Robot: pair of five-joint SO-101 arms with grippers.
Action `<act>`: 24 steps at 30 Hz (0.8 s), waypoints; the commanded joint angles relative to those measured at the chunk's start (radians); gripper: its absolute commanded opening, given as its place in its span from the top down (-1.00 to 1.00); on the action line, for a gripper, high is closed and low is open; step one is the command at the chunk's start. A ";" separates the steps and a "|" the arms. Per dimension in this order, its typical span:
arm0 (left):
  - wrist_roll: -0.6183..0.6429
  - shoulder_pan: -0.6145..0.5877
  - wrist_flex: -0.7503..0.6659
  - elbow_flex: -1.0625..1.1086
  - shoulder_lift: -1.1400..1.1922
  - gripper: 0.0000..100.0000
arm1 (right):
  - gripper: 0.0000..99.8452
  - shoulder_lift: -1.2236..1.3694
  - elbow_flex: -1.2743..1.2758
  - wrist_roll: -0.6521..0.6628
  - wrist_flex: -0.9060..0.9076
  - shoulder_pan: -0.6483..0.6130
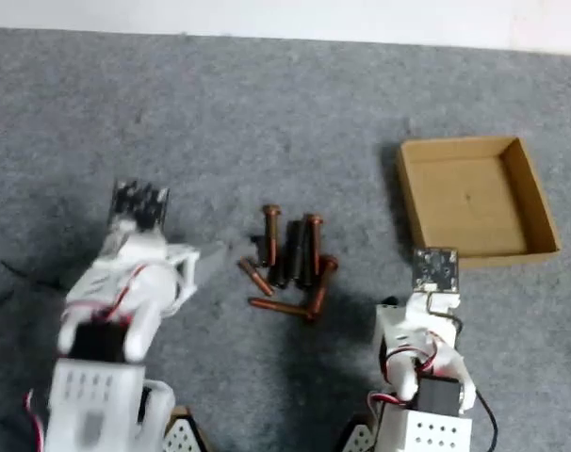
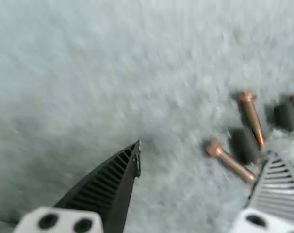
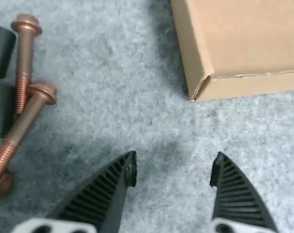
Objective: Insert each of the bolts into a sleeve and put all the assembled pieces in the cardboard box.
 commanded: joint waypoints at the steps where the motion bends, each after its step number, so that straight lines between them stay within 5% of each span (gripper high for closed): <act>1: 0.068 0.002 -0.109 -0.038 0.209 0.28 | 0.53 -0.012 0.140 -0.003 -0.019 0.064; 6: 0.126 -0.038 -0.235 0.008 0.309 0.28 | 0.53 -0.012 0.027 -0.006 0.002 0.047; 14: 0.192 -0.116 -0.284 0.005 0.360 0.28 | 0.68 0.058 -0.117 -0.025 -0.139 -0.407; 24: 0.206 -0.125 -0.307 0.005 0.361 0.46 | 0.67 0.966 -0.679 -0.172 -0.312 -0.602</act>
